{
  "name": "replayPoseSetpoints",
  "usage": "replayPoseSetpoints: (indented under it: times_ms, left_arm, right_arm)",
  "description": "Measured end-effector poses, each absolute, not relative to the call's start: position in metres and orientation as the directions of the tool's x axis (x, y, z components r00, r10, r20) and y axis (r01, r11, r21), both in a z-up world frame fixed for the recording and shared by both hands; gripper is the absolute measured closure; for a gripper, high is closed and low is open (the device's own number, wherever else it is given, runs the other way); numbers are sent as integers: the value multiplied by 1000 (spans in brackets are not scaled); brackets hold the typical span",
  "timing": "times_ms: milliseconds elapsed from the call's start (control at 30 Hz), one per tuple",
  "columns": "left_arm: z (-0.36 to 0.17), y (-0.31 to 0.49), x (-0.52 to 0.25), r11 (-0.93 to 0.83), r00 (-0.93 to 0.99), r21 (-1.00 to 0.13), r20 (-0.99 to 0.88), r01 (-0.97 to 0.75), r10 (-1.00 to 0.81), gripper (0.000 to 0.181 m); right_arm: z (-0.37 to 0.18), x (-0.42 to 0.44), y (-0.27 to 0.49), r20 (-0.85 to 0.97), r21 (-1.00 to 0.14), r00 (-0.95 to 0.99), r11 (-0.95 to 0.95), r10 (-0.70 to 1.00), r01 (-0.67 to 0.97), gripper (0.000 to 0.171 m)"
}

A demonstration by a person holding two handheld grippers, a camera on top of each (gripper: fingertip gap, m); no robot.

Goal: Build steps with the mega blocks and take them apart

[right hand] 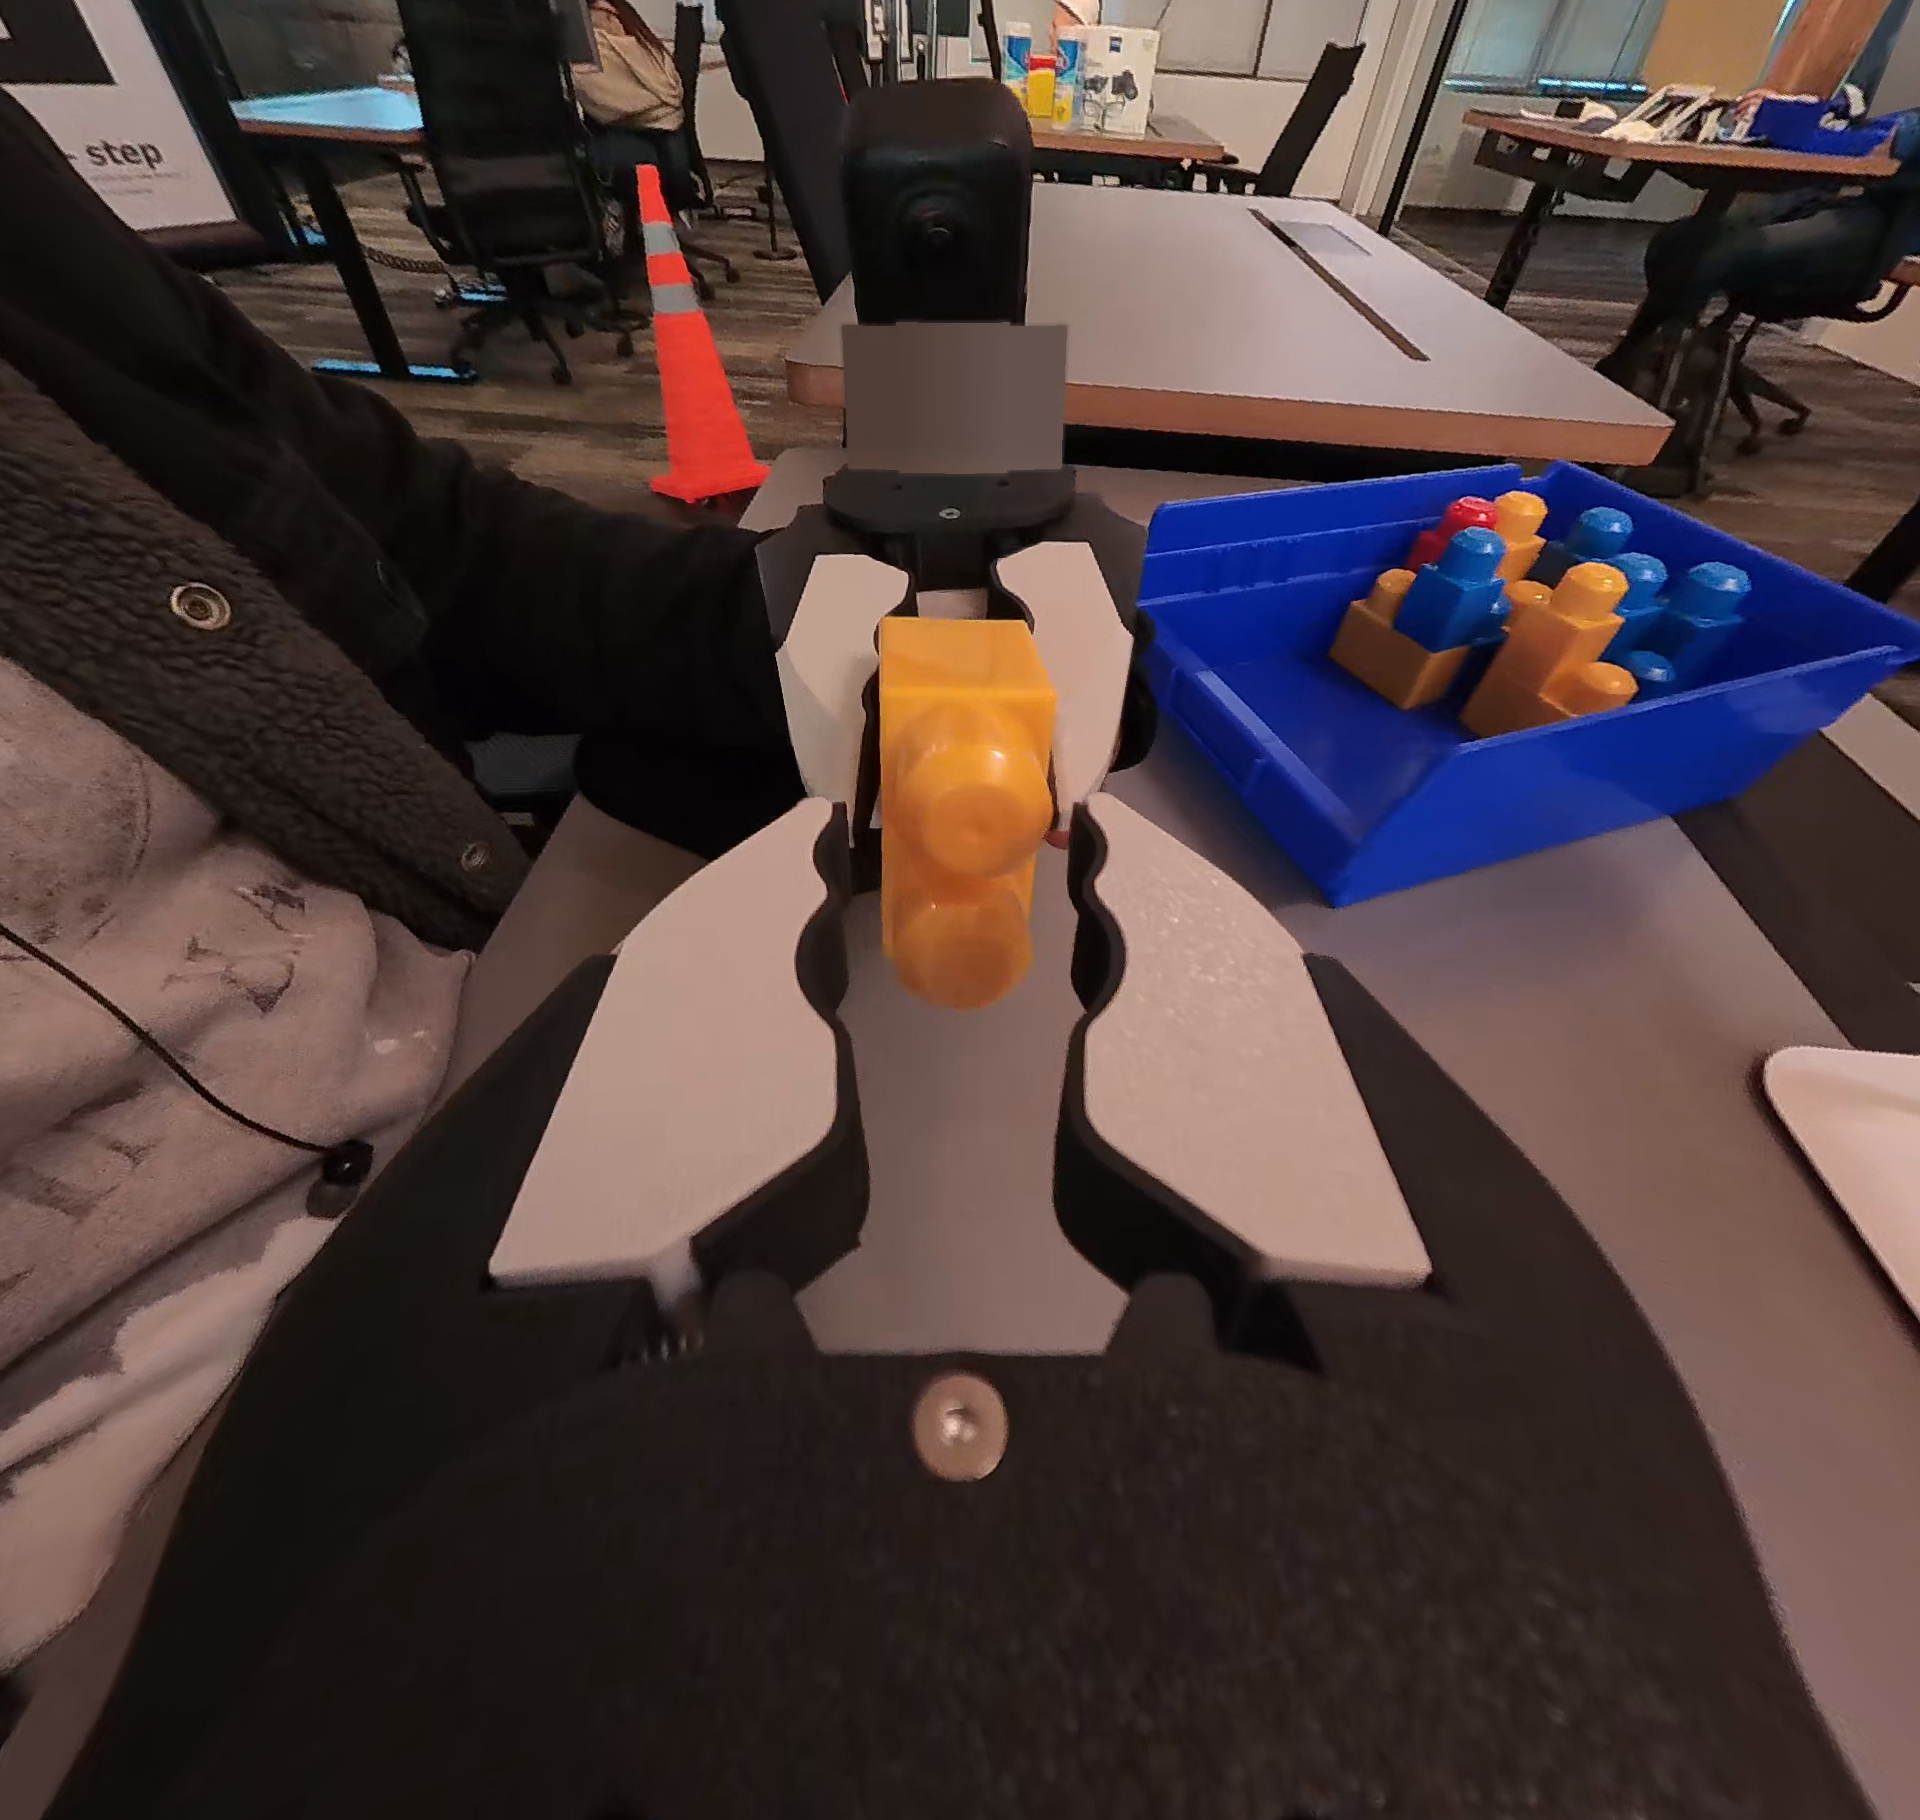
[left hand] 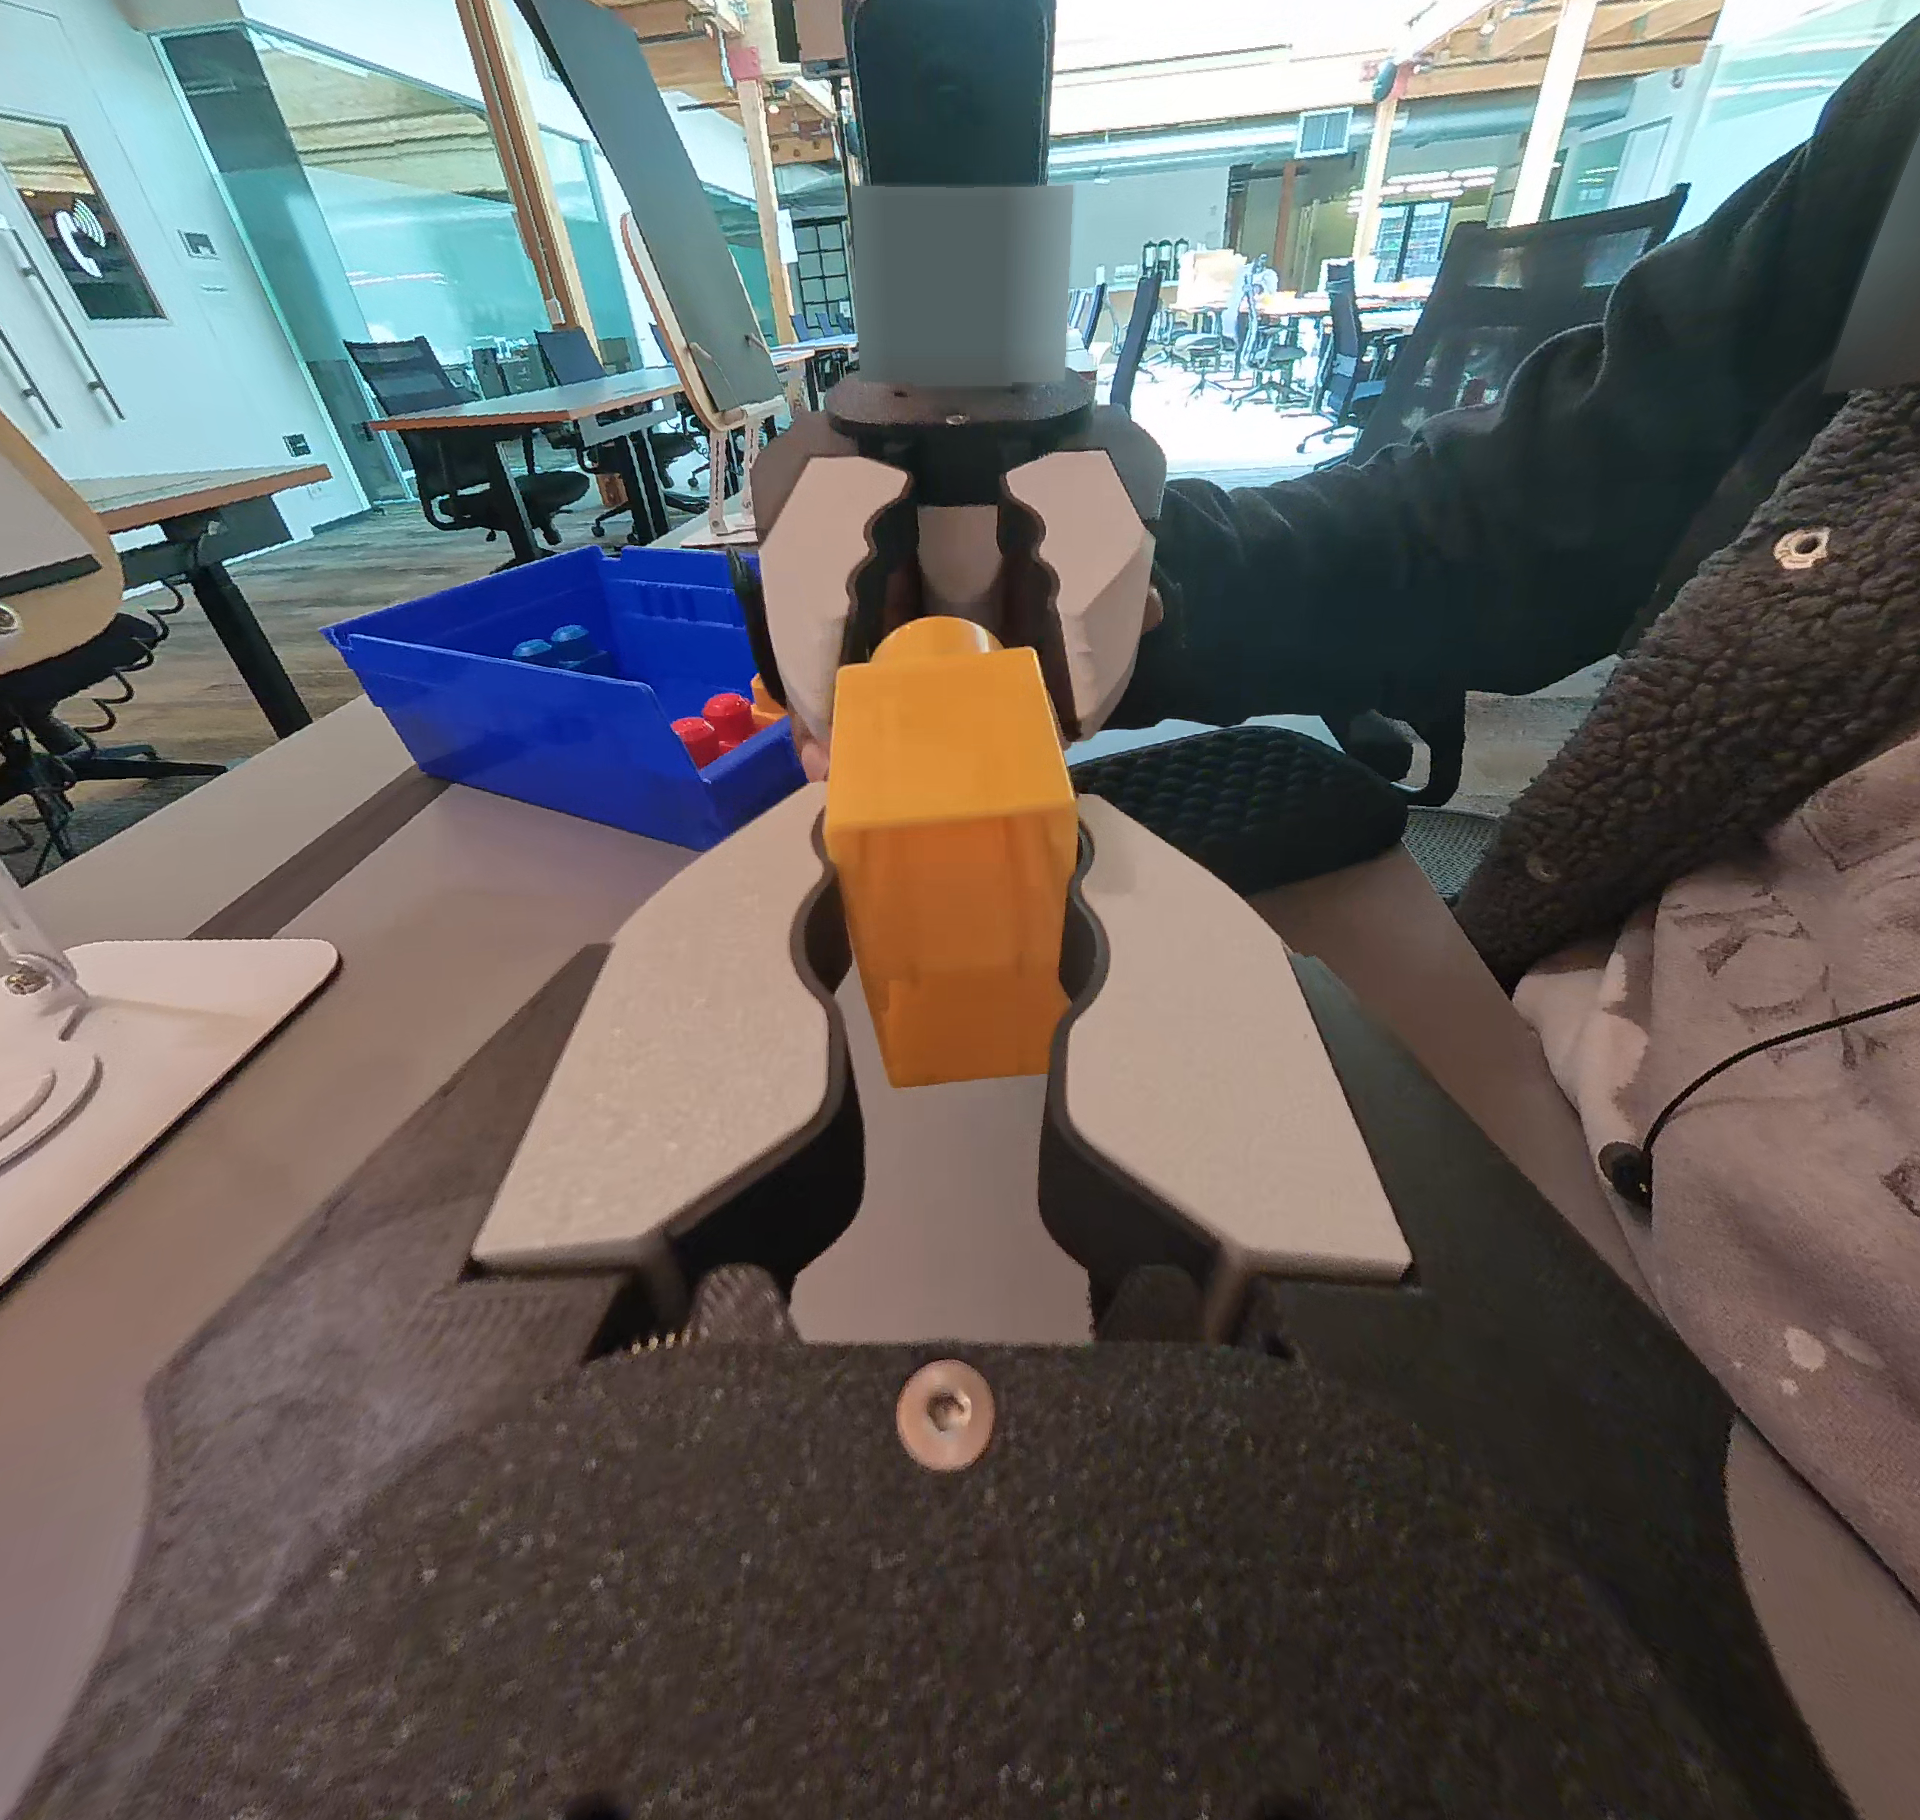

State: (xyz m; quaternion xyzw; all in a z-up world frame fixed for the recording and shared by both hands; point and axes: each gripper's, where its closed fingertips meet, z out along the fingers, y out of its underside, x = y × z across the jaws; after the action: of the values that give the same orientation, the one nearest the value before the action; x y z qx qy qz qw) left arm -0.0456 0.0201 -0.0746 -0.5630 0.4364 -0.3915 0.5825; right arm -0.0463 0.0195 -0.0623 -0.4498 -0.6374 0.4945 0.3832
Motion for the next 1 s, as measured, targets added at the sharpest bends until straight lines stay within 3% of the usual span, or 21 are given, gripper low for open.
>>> replayPoseSetpoints:
  times_ms: [100, 300, 500, 667, 833, 1000]
  left_arm:
    - [-75, 19, -45, 60, 308, -998, -68, -36, -949, 143]
    - [-79, 19, -42, 58, 302, -997, -72, -53, -950, 143]
    - [-77, 31, -57, 50, 372, -997, -66, -51, -926, 146]
    - [-78, 39, -63, 51, 425, -997, -73, -63, -902, 160]
    - [-76, 45, -70, 59, 466, -997, -75, -49, -882, 181]
    - [-77, 53, -76, 42, 516, -998, -64, -53, -854, 181]
  right_arm:
    - [-59, -49, 20, 46, -981, -285, 97, 957, 166, 143]
    - [-60, -43, 21, 67, -963, -292, 138, 954, 230, 143]
    - [-22, 1, 66, 185, -905, -198, 245, 963, 347, 143]
    - [8, 59, 142, 300, -766, -66, 282, 952, 578, 143]
    - [7, 118, 223, 368, -585, 62, 179, 928, 791, 143]
    - [-23, 166, 291, 388, -391, 128, 37, 913, 920, 143]
